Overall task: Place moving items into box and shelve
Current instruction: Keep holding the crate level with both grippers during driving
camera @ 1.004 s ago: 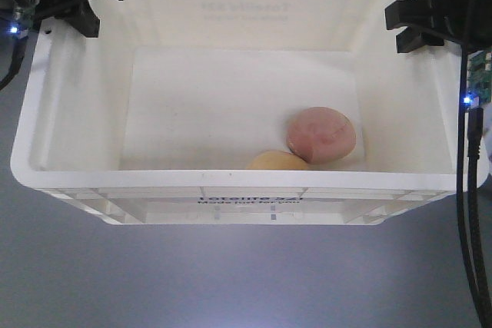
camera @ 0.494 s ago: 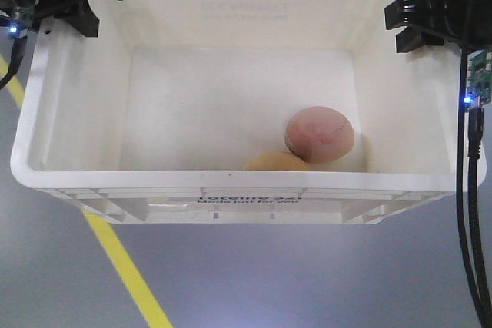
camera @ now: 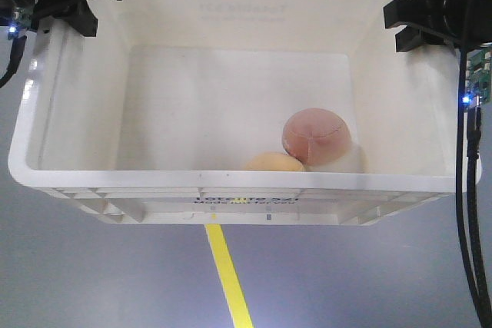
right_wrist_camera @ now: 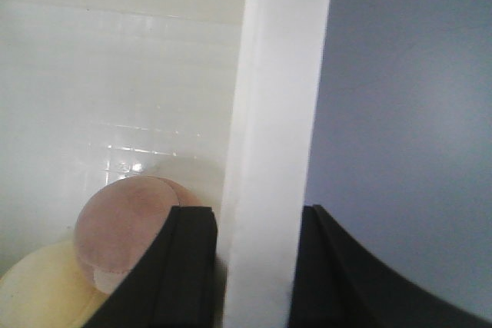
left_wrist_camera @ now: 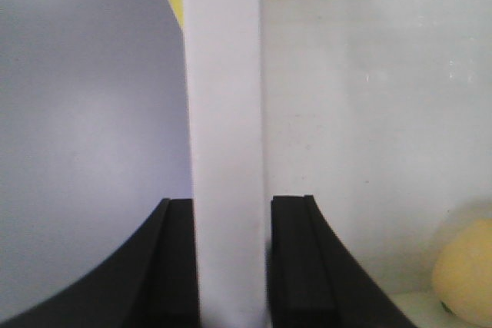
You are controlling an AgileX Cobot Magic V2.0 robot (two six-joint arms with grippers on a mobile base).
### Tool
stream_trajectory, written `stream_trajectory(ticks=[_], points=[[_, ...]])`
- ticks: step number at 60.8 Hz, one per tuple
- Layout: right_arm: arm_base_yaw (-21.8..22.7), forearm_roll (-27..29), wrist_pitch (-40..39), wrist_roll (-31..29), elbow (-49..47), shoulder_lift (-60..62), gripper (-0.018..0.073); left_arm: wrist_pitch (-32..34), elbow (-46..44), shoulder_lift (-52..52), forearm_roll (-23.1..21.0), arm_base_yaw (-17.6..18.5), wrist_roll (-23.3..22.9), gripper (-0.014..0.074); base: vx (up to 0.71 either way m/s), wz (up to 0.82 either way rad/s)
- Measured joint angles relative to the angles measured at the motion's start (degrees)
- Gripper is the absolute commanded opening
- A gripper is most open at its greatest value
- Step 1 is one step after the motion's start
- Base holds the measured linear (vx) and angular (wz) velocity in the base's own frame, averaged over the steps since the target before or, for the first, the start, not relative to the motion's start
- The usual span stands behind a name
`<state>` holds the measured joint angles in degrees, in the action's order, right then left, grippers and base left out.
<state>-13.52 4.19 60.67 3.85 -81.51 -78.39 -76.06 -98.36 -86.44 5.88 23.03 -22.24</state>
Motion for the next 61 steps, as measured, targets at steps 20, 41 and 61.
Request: stream_trajectory(ticks=[20,41,61], points=[[0.0,0.0,0.05,0.0,0.0,0.0,-0.0006,0.0,0.0,0.0,0.0,0.0,0.0,-0.0004,-0.12,0.49],[0.0,0.31,0.37,0.0,0.0,0.0,-0.0006,-0.01,0.0,0.04,0.08,0.0,0.0,-0.0004,-0.07,0.28],[0.0,0.1,0.37,0.0,0.0,0.0,-0.0006,-0.01,0.0,0.04,-0.13,0.0,0.0,-0.0004,0.02,0.02]])
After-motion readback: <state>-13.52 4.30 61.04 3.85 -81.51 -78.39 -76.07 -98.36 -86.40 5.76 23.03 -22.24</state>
